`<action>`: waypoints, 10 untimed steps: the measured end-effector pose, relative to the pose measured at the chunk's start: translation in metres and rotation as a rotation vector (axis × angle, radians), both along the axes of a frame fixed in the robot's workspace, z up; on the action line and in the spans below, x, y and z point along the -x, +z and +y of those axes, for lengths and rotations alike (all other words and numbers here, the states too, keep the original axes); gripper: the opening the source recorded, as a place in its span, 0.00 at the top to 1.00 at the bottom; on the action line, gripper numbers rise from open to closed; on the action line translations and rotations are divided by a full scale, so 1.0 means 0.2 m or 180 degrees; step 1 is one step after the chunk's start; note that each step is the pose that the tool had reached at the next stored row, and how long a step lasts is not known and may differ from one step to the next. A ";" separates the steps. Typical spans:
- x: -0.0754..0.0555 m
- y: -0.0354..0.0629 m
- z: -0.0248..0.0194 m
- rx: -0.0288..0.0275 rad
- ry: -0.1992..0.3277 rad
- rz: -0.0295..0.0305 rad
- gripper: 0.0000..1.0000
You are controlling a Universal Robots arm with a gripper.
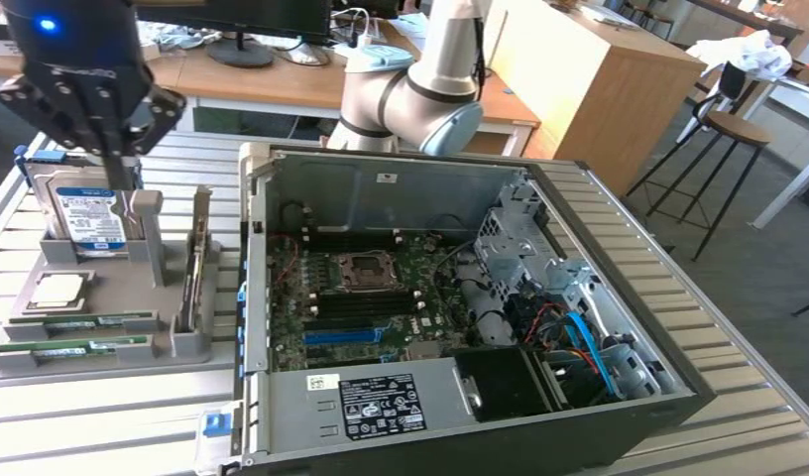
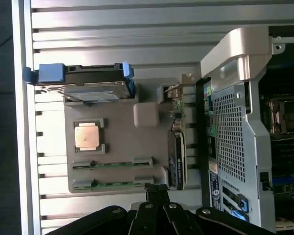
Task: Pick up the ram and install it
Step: 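Reach for the ram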
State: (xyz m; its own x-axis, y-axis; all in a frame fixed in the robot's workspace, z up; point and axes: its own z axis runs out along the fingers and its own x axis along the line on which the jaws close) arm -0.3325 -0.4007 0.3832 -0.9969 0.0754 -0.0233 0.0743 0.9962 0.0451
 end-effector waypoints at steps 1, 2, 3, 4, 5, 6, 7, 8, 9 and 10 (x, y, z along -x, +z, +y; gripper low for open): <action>0.02 -0.001 0.000 0.0000 0.0000 0.0000 0.90; 0.03 -0.002 0.000 0.0000 0.0000 0.0000 0.90; 0.05 -0.002 0.000 0.0000 0.0000 0.0000 0.90; 0.07 -0.003 0.000 0.0000 0.0000 0.0000 0.90; 0.08 -0.004 0.000 0.0000 0.0000 0.0000 0.90; 0.10 -0.004 0.000 0.0000 0.0001 0.0000 0.90; 0.11 -0.005 0.000 0.0000 0.0000 0.0000 0.90; 0.13 -0.006 0.000 0.0000 0.0000 0.0000 0.90; 0.14 -0.007 0.000 0.0000 0.0000 0.0000 0.90; 0.16 -0.008 0.000 0.0000 0.0000 0.0000 0.90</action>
State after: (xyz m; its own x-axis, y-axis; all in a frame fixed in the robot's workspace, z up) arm -0.3638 -0.4007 0.3817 -0.9969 0.0754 -0.0233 0.0742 0.9962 0.0451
